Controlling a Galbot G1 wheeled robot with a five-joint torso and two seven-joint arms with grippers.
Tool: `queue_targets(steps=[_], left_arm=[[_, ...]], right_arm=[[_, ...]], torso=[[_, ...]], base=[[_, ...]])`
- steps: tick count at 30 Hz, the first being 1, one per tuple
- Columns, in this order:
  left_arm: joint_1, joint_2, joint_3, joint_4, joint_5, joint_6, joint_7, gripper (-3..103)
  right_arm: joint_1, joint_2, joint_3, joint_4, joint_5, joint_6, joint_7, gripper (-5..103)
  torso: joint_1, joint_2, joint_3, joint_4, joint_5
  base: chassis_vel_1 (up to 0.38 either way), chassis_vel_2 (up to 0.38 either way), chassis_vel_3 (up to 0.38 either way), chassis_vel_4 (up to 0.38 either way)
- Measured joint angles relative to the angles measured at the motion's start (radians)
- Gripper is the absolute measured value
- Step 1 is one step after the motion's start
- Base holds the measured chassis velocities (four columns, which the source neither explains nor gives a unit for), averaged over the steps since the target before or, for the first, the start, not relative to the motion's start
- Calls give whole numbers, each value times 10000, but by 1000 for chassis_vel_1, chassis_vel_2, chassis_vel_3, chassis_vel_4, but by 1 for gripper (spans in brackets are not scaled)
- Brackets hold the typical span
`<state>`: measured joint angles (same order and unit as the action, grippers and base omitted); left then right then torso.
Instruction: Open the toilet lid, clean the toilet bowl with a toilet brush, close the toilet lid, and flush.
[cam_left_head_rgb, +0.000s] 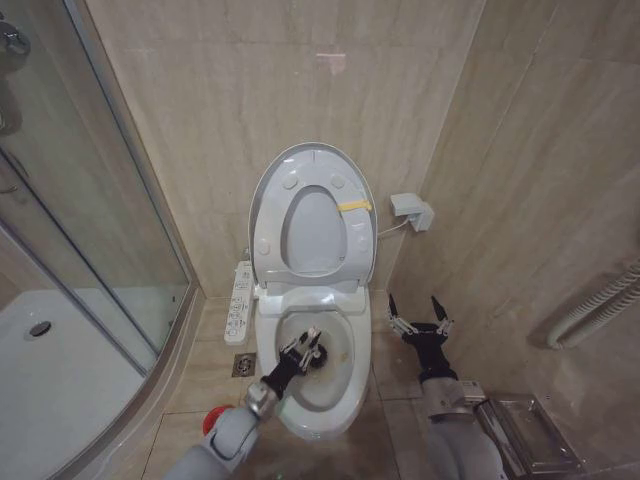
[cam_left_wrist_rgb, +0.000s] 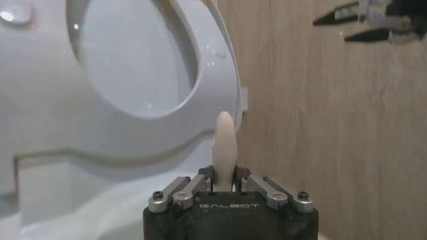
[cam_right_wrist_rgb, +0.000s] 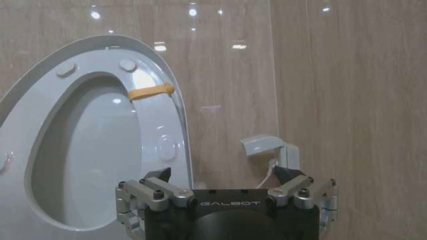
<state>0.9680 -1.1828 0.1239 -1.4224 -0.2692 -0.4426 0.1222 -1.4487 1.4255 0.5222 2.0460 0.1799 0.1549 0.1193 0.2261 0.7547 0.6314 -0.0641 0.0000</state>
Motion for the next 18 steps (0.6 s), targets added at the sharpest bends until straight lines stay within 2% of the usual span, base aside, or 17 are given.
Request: queue_targets(steps=[6,18], left_arm=[[-336,-470,2,-22,-417,-14,10,19],[-945,-902,114,216,-903,-51,75,19]], right_arm=[[0,0,0,0,0,0,0,100],[0,0,0,0,0,0,0,100]], torso=[[0,0,0,2,1],[0,0,0,1,2]], base=[[0,0,0,0],[0,0,0,0]])
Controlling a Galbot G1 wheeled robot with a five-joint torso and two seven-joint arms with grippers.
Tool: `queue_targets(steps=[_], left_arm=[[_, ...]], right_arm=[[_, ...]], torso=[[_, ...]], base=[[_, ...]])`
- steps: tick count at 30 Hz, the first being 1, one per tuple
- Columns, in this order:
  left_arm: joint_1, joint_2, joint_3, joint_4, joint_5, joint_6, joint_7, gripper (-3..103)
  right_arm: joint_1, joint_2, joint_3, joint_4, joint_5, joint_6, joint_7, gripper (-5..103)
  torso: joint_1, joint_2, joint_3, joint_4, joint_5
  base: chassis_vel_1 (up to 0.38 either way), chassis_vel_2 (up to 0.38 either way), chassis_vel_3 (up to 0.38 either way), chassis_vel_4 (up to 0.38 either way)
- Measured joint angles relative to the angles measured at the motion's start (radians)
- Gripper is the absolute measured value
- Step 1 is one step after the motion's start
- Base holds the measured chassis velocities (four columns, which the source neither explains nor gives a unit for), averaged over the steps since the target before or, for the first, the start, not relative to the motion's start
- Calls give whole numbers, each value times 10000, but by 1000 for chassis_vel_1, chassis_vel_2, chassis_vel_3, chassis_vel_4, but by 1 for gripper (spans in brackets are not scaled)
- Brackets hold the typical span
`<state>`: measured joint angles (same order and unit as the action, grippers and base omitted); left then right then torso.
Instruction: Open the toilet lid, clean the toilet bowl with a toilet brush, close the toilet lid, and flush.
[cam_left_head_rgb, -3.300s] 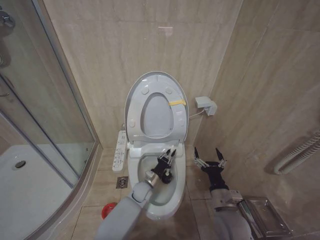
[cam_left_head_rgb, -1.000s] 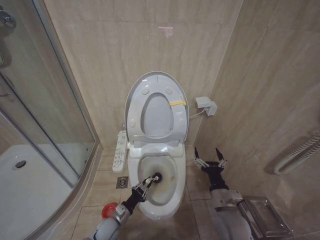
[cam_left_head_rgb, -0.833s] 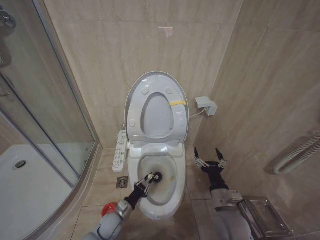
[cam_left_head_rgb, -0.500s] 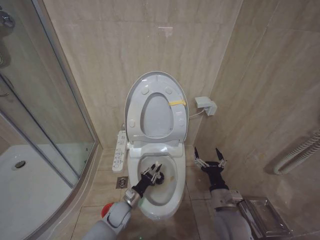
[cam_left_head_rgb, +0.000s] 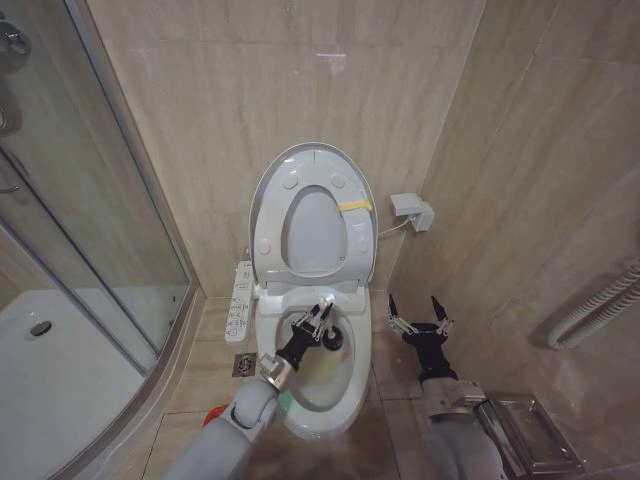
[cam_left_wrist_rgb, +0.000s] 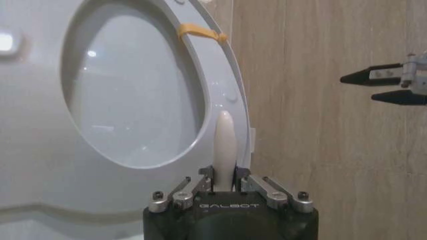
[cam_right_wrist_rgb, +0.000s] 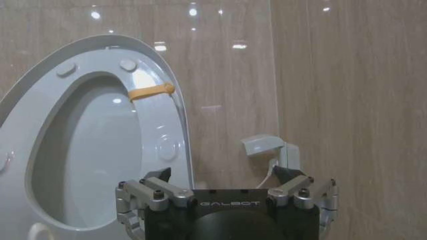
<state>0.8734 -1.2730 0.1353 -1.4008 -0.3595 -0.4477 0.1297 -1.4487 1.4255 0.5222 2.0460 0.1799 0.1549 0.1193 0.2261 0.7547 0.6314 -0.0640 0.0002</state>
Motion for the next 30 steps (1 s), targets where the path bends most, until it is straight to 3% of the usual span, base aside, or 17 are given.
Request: queue_targets(steps=[9,17,30], left_arm=[[-256,-648,333,1103,-71,-360,157,19],[-462,-694,724,2063,-174,-814,483,19],[-948,-948,709,1563,-308,-508,438,19]], right_arm=[[0,0,0,0,0,0,0,100],[0,0,0,0,0,0,0,100],[0,0,0,0,0,0,0,100]], torso=[[-2,1,0,1,0],[-3,2,-2,3,-1],[-2,1,-1,-1,-2]], base=[[0,0,0,0],[0,0,0,0],[0,0,0,0]])
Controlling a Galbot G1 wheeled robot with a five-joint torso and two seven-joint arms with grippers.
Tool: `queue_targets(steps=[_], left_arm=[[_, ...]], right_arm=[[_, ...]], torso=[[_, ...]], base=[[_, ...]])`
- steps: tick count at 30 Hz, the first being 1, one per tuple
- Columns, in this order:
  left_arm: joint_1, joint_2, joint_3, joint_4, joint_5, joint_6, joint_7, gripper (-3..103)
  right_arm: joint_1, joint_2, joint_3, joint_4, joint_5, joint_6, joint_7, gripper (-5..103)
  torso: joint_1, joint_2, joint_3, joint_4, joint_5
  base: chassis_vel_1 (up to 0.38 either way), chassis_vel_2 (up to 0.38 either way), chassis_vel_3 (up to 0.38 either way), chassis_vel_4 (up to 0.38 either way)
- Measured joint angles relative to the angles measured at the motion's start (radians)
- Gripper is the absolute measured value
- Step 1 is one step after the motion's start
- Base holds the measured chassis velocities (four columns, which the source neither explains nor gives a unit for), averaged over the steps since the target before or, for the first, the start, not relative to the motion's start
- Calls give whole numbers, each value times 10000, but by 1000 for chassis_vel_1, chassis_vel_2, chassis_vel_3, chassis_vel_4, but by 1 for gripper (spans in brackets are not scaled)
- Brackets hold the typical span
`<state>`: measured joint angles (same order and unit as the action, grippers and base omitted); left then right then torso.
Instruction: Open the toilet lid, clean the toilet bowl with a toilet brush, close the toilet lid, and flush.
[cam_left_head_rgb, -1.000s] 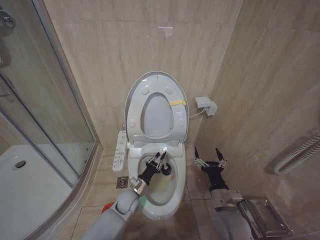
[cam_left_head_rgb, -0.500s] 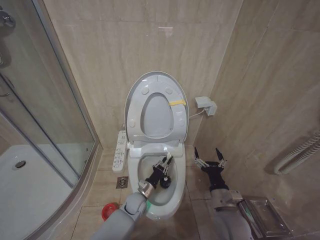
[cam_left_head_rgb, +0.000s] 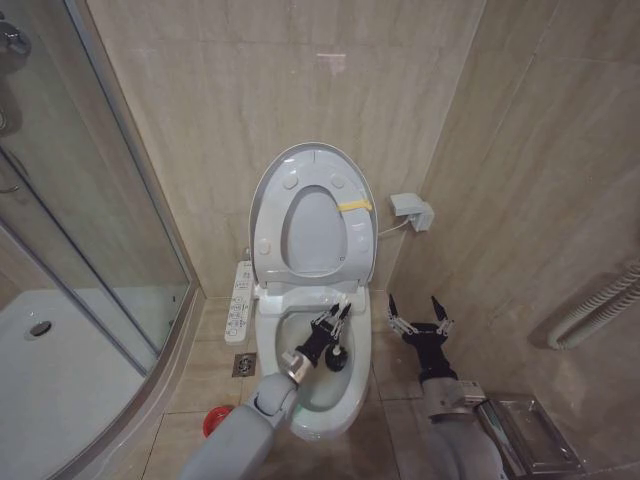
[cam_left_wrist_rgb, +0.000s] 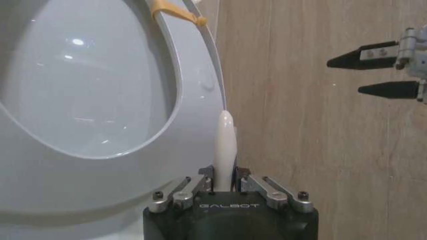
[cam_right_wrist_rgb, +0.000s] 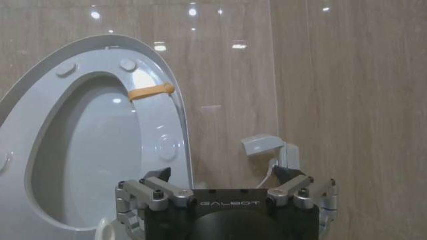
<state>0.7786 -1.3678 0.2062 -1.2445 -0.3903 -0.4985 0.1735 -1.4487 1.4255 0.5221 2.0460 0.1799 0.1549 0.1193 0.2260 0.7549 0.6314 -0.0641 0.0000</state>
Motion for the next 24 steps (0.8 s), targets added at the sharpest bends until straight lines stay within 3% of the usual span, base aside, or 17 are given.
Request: queue_targets(steps=[11,24], left_arm=[[113,108,133,874,-21,-354,149,19],[48,-308,344,294,-134,-33,29,19]], right_arm=[[0,0,0,0,0,0,0,100],[0,0,0,0,0,0,0,100]], torso=[[0,0,0,4,0],[0,0,0,2,0]], base=[[0,0,0,0],[0,0,0,0]])
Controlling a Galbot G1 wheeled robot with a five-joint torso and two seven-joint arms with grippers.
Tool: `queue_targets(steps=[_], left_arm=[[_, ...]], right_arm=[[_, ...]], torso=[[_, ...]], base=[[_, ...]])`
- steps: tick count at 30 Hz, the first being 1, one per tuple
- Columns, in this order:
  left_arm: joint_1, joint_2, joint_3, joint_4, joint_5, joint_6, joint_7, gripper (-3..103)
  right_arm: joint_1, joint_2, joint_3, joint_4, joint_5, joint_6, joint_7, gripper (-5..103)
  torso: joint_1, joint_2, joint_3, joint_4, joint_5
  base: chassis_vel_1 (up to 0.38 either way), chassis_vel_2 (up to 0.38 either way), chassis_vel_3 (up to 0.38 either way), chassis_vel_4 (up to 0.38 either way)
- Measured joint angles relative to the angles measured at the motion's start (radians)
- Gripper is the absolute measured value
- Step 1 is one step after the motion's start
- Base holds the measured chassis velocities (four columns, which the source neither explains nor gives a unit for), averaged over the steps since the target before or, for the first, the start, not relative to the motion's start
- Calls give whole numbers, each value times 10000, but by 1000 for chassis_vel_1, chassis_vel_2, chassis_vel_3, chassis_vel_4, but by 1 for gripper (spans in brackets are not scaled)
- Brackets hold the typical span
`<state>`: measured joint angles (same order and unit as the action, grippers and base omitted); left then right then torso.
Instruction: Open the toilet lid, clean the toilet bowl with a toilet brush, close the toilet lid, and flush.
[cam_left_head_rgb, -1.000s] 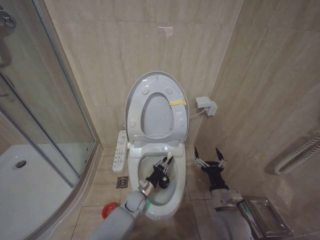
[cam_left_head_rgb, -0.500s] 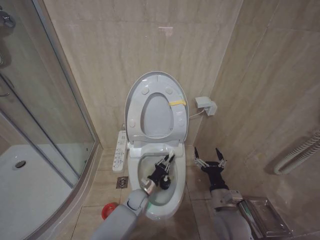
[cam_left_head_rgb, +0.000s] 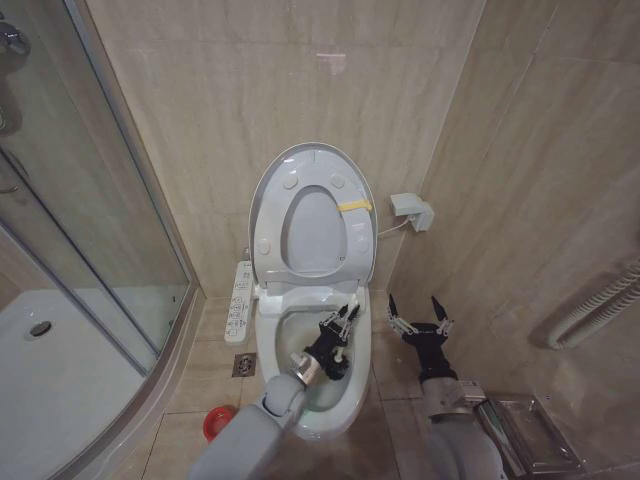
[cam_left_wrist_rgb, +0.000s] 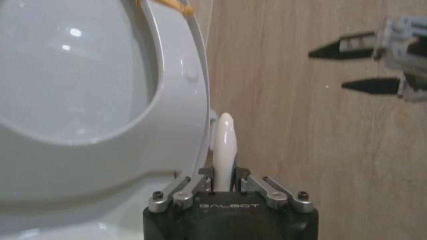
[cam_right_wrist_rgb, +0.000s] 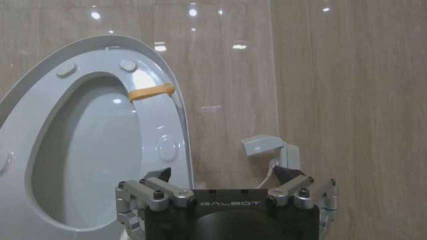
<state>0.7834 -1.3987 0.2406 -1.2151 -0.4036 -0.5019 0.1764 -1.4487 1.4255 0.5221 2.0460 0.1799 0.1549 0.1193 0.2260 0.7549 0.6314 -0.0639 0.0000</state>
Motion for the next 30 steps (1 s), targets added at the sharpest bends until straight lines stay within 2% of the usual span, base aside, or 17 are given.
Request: queue_targets(steps=[11,17,23,30], left_arm=[[79,258,-161,749,206,-135,129,19],[-117,277,-275,401,165,-5,30,19],[-326,-92,-249,376,187,-62,64,19],[229,220,-189,89,403,-54,83,19]], right_arm=[[0,0,0,1,0,0,0,100],[0,0,0,0,0,0,0,100],[0,0,0,1,0,0,0,100],[0,0,0,0,0,0,0,100]], torso=[[0,0,-1,0,-1],[2,-1,2,4,-1],[2,-1,1,-2,-1],[1,0,0,2,0]], base=[[0,0,0,0],[0,0,0,0],[0,0,0,0],[0,0,0,0]])
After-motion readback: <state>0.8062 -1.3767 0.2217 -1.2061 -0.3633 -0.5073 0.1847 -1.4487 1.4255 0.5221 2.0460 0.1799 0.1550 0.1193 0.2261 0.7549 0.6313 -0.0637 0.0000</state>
